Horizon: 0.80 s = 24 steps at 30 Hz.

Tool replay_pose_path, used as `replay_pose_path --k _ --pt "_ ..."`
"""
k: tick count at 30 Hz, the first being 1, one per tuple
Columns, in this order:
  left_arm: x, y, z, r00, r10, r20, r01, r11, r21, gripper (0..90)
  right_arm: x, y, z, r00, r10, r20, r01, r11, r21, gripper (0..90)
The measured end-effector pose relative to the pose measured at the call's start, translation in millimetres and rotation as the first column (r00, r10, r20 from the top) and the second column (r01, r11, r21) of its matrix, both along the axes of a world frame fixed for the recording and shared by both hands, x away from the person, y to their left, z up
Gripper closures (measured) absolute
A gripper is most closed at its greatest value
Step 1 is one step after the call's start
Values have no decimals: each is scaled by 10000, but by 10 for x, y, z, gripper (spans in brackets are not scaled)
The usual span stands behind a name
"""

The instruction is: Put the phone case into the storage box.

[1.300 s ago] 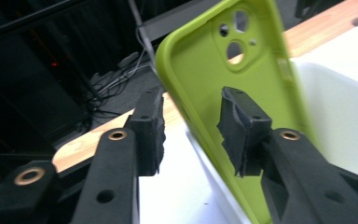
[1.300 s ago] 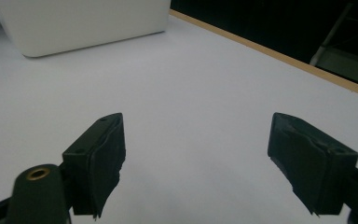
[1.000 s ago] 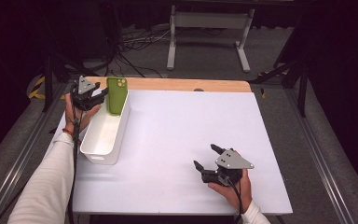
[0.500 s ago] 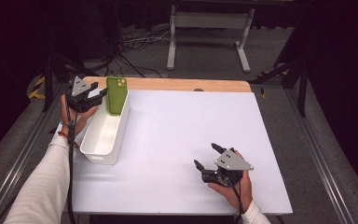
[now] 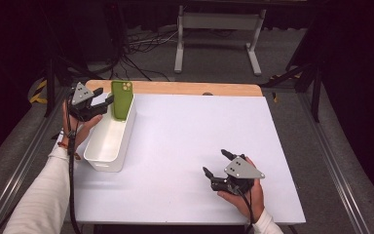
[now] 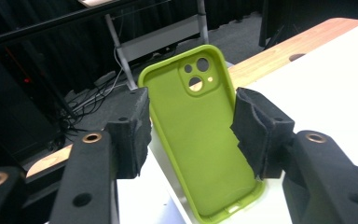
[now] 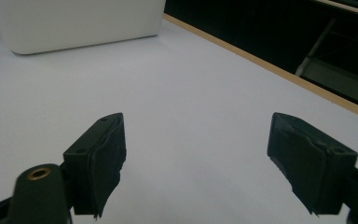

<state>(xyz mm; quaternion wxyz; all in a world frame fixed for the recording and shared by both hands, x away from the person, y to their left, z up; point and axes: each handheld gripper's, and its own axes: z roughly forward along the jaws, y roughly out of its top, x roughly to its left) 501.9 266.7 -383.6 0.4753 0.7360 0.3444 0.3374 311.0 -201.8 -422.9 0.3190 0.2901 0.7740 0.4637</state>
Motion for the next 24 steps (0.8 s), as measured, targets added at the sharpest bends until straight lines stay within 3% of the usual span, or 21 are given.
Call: replay_pose_path --k 7,24 --pt "-144 -4 88 9996 -233 158 234 9997 -79 418 -5 -12 22 10000 -68 63 68 10000 24 202" --pt "-412 -40 126 9961 -847 253 857 9956 -390 334 -11 -17 42 9998 -130 152 130 9999 -15 203"
